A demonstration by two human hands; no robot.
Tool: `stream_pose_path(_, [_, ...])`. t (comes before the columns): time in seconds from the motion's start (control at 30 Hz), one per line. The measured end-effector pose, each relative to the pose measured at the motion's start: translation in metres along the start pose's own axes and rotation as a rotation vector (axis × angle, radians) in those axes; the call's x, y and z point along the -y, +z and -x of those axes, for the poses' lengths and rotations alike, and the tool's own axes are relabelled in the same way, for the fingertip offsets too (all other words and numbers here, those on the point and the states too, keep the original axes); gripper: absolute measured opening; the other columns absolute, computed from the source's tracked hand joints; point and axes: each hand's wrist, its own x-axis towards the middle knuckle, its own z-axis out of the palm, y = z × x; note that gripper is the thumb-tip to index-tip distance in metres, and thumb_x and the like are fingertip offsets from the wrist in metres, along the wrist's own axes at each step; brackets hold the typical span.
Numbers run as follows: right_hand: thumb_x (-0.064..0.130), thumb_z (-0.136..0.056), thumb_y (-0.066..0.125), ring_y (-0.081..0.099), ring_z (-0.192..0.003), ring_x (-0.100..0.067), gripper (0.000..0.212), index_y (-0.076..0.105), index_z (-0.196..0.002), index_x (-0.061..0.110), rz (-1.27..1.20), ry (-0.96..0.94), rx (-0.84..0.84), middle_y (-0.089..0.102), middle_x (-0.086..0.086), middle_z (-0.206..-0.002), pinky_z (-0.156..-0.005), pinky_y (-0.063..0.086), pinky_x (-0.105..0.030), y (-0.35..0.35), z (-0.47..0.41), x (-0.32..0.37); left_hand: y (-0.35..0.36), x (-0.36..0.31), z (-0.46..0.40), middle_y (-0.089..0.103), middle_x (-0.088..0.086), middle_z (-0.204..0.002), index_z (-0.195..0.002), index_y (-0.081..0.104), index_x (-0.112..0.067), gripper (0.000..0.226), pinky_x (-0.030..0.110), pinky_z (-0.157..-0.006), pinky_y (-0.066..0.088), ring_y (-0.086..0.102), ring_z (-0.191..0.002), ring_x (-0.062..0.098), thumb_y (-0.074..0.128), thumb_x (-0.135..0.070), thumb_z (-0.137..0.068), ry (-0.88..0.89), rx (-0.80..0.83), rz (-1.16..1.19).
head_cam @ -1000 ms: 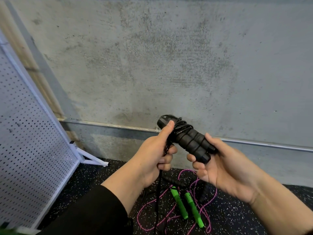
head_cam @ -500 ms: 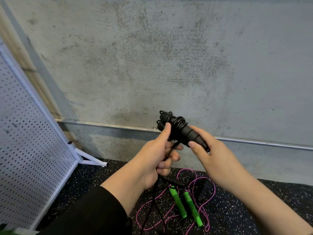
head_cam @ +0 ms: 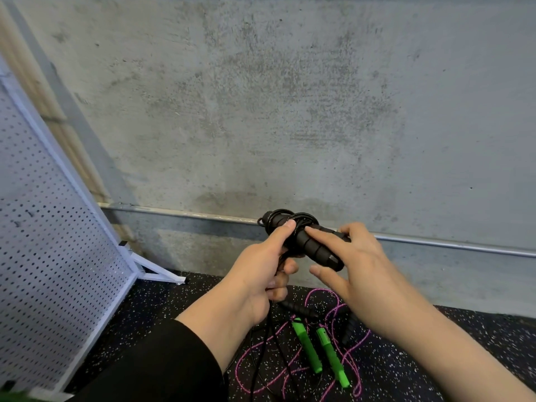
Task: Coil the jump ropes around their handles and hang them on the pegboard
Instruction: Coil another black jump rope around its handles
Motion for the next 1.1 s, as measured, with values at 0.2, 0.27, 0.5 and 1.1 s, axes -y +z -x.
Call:
stream_pose_path(0.2, [0.046,-0.093,0.061,0.059,-0.089,0.0,0.02,0.05,-0.11,0.048,-0.456,0.213,-0.129,0.054,0.019,-0.11,-0.079,0.047,-0.021,-0.002,-0.001,0.005,0.001,0.0,-0.002,0.047,-0.001,-0.06,-0.103,0.069,-0.014,0.046,0.02,-0.037,0.017,0.019,-0.041,0.008,0.065,-0.058,-0.089,0.056,0.009,0.008])
stream_pose_path(0.27, [0.042,-0.093,0.066,0.071,-0.079,-0.015,0.025,0.05,-0.112,0.042,-0.742,0.38,-0.124,0.066,0.006,-0.108,-0.079,0.059,-0.042,-0.004,-0.002,0.008,0.003,0.0,-0.001,0.047,0.0,-0.061,-0.098,0.066,-0.016,0.042,0.02,-0.038,0.017,0.018,-0.042,0.009,0.065,-0.057,-0.089,0.08,0.025,-0.003])
stream_pose_path(0.5, [0.062,-0.098,0.041,0.062,-0.057,-0.026,0.064,0.072,-0.118,0.009,-1.595,0.796,0.266,0.07,-0.026,-0.092,-0.047,0.057,-0.027,-0.016,0.001,0.011,0.005,0.001,-0.001,0.05,0.002,-0.064,-0.101,0.063,-0.015,0.038,0.021,-0.041,0.017,0.02,-0.041,0.009,0.064,-0.052,-0.09,0.14,0.047,-0.128])
stream_pose_path(1.1, [0.025,-0.103,0.051,0.049,-0.068,-0.019,0.024,0.075,-0.1,0.022,-1.066,0.544,-0.068,0.061,-0.007,-0.089,-0.062,0.051,-0.032,-0.019,-0.002,-0.009,-0.013,-0.018,0.001,0.045,-0.005,-0.059,-0.109,0.074,0.0,0.092,0.021,-0.041,0.015,0.018,-0.042,0.007,0.045,-0.083,-0.084,0.033,0.044,-0.202])
